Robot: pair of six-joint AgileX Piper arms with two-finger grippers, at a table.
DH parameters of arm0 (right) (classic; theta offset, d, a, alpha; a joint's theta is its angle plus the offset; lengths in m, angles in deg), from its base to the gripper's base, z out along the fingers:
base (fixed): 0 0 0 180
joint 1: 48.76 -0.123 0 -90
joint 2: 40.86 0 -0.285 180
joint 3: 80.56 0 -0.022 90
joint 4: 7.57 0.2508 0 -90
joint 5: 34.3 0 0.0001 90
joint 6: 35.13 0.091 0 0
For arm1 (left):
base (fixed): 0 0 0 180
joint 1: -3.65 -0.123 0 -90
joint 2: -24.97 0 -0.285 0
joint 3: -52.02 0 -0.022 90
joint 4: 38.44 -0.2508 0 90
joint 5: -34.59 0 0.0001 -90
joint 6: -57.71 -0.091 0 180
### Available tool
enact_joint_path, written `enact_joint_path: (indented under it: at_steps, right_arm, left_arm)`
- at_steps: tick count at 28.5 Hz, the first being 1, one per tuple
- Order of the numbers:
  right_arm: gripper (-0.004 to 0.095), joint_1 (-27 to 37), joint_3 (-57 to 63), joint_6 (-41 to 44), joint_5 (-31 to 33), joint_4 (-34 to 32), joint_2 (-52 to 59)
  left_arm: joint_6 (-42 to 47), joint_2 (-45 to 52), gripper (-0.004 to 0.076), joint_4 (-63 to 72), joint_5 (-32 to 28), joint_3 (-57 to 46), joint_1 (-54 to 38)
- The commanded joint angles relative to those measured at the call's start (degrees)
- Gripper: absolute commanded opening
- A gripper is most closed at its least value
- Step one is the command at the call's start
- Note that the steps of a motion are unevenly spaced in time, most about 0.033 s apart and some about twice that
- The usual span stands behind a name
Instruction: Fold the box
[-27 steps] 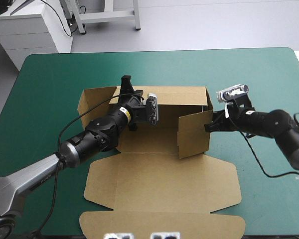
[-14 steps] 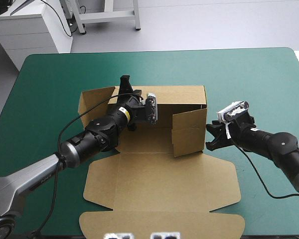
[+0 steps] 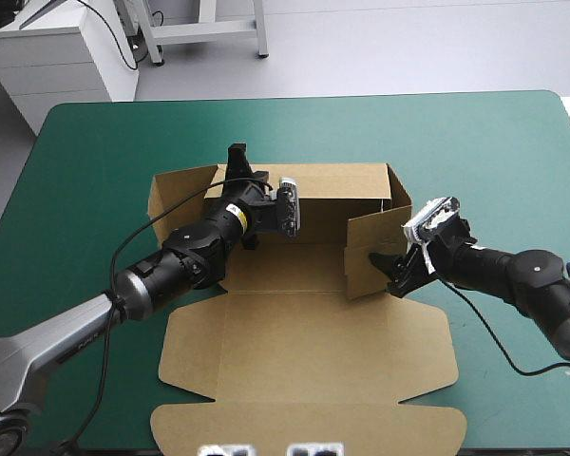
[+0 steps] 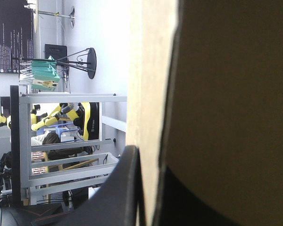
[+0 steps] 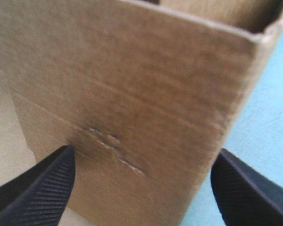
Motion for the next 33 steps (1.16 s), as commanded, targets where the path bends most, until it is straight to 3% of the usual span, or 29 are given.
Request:
enact_joint_path:
  at_steps: [1, 4, 6, 8, 11, 20, 29, 33]
  right_arm:
    - [0.0784, -0.9, -2.7, -1.7, 3.0, 3.8, -2.6]
    - [0.0784, -4.1, -3.4, -1.5, -2.2, 3.0, -4.3]
    - [0.0782, -7.7, -3.5, 2.4, -13.6, 2.7, -5.0]
    - [0.0775, -9.6, -3.5, 4.3, -20.5, 2.8, -5.0]
    - [0.0703, -11.1, -3.5, 5.2, -25.5, 2.8, -5.0]
    - [0.0230, -11.1, -3.5, 5.9, -23.3, 2.8, -5.0]
    - [-0.0020, -11.1, -3.5, 5.8, -21.1, 2.8, -5.0]
    - [-0.0018, -11.1, -3.5, 6.4, -22.1, 3.1, -5.0]
  left_arm:
    - [0.9, 1.8, -0.0008, 0.6, 1.6, 1.0, 0.1]
    - [0.9, 1.8, -0.0008, 0.6, 1.4, 1.0, 0.1]
    - [0.9, 1.8, -0.0008, 0.8, 1.3, 1.0, 0.1]
    - [0.9, 1.8, -0.0008, 1.1, 1.3, 1.0, 0.1]
    - [1.1, 1.8, -0.0008, 1.3, 1.3, 1.0, 0.1]
    - [1.5, 1.8, -0.0008, 1.5, -2.3, 1.0, 1.3]
    - [1.3, 1.8, -0.0008, 1.3, -2.4, 1.0, 2.5]
    - [1.3, 1.8, 0.0036, 1.7, -2.2, 1.0, 2.7]
